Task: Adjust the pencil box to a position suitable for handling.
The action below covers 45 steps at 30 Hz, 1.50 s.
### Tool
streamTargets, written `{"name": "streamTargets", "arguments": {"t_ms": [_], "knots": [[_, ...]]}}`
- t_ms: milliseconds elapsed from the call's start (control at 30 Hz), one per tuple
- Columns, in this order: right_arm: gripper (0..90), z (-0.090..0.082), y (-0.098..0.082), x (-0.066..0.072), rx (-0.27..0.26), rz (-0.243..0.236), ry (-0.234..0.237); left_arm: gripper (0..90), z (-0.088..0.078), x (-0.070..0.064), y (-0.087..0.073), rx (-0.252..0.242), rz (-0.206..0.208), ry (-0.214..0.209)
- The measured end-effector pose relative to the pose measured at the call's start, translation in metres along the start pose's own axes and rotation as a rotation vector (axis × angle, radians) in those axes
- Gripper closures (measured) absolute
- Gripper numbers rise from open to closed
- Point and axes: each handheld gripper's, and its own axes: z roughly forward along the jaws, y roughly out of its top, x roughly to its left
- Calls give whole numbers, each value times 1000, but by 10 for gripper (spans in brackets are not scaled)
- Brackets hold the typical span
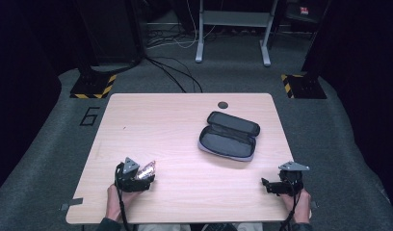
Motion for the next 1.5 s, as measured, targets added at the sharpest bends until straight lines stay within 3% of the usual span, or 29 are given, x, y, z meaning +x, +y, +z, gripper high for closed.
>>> {"name": "streamTargets", "arguments": {"t_ms": [233,300,467,600,800,933,1100,1233,1333,1433,1500], "knots": [[13,0,0,0,1,1,-2,117,-17,4,-5,-23,-4,36],[12,0,0,0,0,-1,-2,50,-22,7,-10,-8,-2,34],[11,0,2,-1,3,24,-24,8,-35,15,-21,-8,-20,49],[5,1,5,-1,5,59,-7,2,-38,19,-28,20,-22,71],[9,1,26,9,-9,89,41,1,-37,20,-35,49,-13,85],[25,2,46,17,-37,83,40,0,-35,20,-37,64,-8,82],[45,11,67,16,-47,99,68,1,-35,22,-37,71,-11,73],[111,19,83,12,-64,130,82,0,-35,22,-37,71,-15,74],[183,28,96,7,-64,161,66,0,-35,23,-36,84,-7,68],[292,38,104,2,-44,193,55,0,-35,22,-36,78,-10,71],[377,47,106,1,-31,199,24,0,-35,22,-36,82,-12,72]]}}
